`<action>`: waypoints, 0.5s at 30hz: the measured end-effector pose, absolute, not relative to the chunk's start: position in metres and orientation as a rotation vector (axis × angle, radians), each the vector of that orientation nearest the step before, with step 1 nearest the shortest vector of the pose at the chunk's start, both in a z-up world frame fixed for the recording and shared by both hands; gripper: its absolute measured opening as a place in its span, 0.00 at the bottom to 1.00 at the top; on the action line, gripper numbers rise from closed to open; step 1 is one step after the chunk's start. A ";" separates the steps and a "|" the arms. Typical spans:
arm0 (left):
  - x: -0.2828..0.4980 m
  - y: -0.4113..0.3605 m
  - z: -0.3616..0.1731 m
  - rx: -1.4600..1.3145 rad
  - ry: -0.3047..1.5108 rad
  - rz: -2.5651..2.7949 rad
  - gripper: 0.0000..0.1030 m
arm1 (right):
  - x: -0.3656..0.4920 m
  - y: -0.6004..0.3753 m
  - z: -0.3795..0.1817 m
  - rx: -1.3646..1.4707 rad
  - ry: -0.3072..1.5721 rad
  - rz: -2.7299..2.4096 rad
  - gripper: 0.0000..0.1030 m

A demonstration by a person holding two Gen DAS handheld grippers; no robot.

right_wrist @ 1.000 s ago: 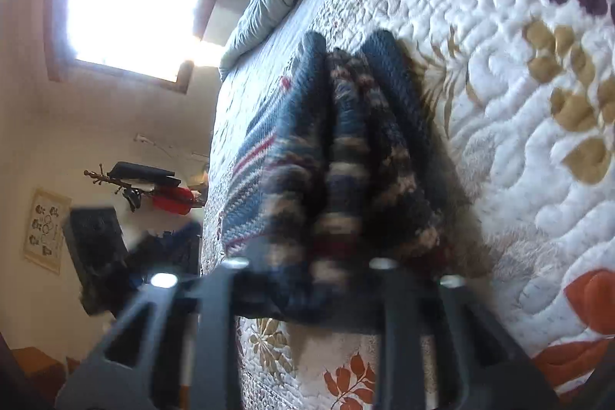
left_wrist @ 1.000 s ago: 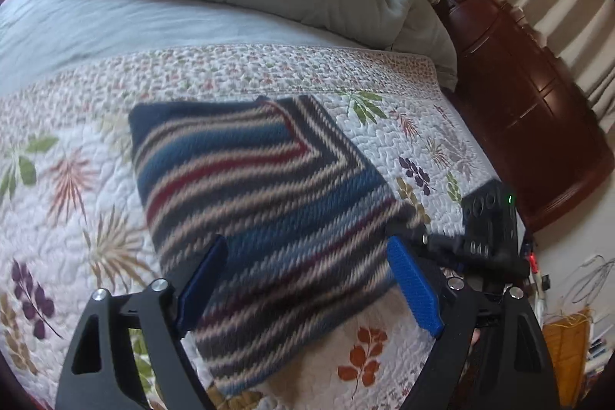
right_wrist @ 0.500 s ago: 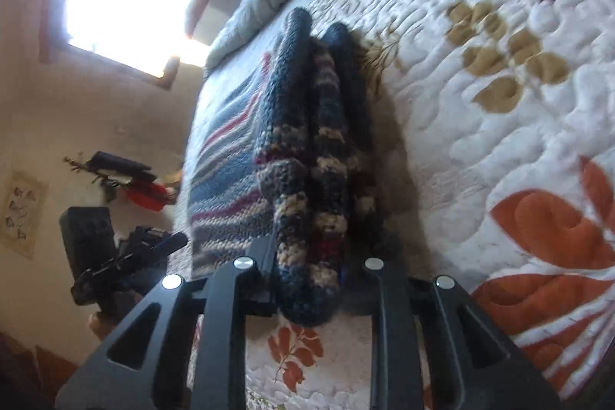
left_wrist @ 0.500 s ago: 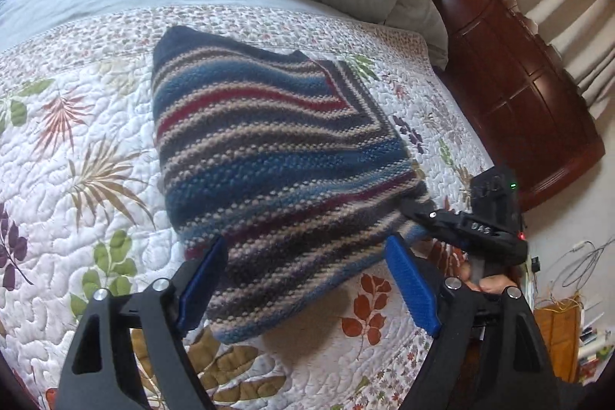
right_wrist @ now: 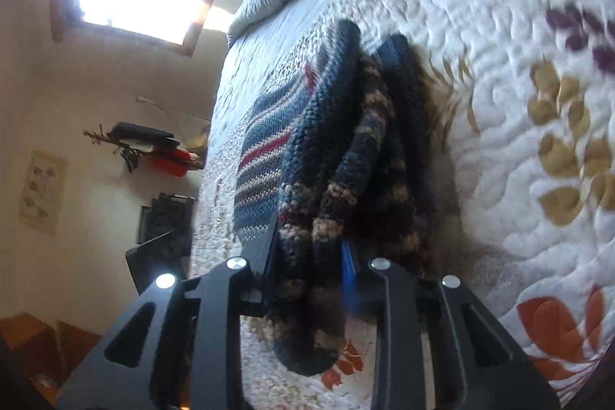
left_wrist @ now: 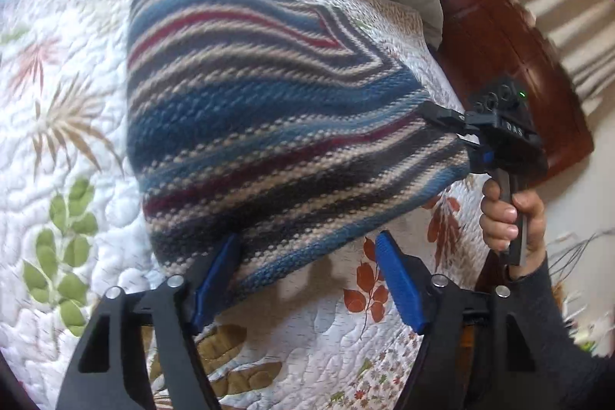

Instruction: Fold small clothes

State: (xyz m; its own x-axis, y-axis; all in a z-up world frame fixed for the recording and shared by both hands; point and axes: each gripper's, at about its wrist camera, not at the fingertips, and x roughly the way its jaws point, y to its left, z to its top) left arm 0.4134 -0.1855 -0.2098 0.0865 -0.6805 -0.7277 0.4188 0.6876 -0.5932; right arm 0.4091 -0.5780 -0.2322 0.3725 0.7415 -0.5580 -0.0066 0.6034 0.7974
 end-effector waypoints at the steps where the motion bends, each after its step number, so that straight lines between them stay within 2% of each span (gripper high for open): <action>1: 0.412 -0.185 -0.212 -0.261 1.235 -0.836 0.70 | 0.407 -0.583 -0.235 0.802 1.096 0.510 0.23; 4: 0.408 -0.186 -0.215 -0.287 1.238 -0.842 0.68 | 0.405 -0.591 -0.265 0.810 1.160 0.450 0.24; 7: 0.406 -0.188 -0.205 -0.278 1.238 -0.858 0.69 | 0.401 -0.595 -0.254 0.776 1.142 0.503 0.32; 8: 0.406 -0.187 -0.198 -0.278 1.227 -0.874 0.69 | 0.401 -0.601 -0.246 0.773 1.117 0.486 0.39; 9: 0.406 -0.185 -0.188 -0.271 1.204 -0.885 0.70 | 0.404 -0.606 -0.237 0.755 1.091 0.464 0.41; 12: 0.414 -0.181 -0.165 -0.272 1.132 -0.883 0.78 | 0.426 -0.615 -0.225 0.764 1.060 0.453 0.42; 15: 0.433 -0.179 -0.162 -0.325 1.132 -0.868 0.80 | 0.467 -0.598 -0.227 0.732 1.101 0.437 0.47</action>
State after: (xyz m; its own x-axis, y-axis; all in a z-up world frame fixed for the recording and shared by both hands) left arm 0.4333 -0.1786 -0.1624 0.1520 -0.7433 -0.6515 0.4367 0.6418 -0.6304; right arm 0.4668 -0.5978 -0.2275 0.4047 0.6504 -0.6428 0.0331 0.6921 0.7211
